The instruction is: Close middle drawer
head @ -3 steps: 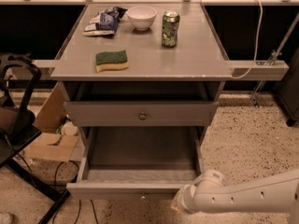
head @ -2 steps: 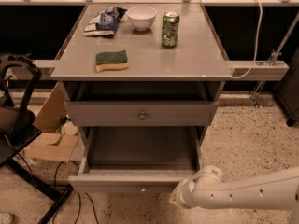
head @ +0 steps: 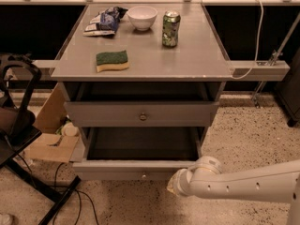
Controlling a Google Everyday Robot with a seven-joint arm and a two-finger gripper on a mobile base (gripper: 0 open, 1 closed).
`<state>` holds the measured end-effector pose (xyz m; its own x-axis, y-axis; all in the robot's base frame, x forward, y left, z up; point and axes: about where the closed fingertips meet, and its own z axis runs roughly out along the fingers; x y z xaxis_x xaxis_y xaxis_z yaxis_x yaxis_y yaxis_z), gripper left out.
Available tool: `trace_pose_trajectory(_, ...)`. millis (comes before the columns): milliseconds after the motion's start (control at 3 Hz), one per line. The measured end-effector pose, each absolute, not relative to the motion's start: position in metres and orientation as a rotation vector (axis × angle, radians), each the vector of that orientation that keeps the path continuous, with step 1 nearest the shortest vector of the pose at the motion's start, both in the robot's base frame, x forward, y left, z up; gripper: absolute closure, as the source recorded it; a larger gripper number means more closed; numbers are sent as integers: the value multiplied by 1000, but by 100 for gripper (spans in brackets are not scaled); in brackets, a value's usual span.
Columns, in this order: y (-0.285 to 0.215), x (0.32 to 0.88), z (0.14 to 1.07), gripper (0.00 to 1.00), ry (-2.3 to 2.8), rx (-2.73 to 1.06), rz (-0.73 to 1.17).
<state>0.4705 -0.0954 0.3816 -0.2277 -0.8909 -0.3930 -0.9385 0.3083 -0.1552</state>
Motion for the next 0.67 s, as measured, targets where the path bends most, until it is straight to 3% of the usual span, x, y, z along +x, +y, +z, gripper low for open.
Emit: trace_pose_trajectory(667, -82, 529, 405, 100, 2098, -1577, 117)
